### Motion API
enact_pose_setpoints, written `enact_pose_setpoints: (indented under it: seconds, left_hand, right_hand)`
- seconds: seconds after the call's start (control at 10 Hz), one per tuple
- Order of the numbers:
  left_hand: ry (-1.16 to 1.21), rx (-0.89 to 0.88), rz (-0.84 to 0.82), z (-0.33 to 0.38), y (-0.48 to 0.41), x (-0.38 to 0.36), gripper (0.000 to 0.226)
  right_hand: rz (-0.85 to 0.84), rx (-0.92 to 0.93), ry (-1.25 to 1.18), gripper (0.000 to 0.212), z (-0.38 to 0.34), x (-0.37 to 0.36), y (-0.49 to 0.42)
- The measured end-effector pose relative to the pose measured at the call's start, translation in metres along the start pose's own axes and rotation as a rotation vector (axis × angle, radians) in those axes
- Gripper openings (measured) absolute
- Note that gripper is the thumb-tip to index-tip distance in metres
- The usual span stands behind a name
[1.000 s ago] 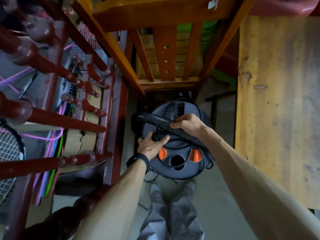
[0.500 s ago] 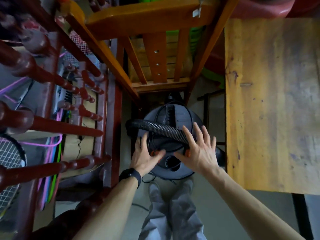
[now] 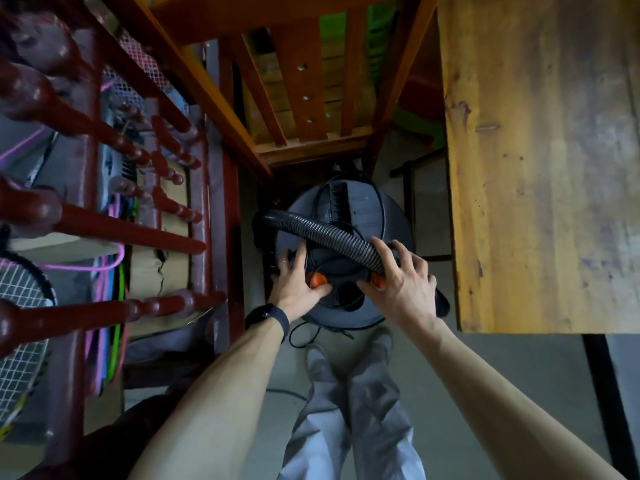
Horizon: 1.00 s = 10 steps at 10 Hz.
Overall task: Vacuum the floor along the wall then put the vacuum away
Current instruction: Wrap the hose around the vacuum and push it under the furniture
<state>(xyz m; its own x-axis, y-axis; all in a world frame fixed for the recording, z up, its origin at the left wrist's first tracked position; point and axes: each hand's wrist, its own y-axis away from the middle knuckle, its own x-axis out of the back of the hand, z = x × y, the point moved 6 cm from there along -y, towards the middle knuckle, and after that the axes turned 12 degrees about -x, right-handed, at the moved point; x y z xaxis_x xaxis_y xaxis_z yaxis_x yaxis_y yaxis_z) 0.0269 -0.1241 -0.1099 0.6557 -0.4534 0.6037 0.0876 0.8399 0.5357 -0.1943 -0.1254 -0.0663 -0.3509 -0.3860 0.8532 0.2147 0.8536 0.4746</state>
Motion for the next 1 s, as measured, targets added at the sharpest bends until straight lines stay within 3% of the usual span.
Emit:
enact_pose_setpoints:
  seconds: [0.6,1.0]
  left_hand:
    - [-0.161,0.014,-0.062,0.005,0.006,0.013,0.104]
    - [-0.320,-0.082,0.084,0.037,0.061,0.027,0.069]
  right_hand:
    - [-0.153,0.016,-0.092,0.084,0.003,0.005,0.003]
    - [-0.044,0.117,-0.095,0.073,0.017,0.022,0.031]
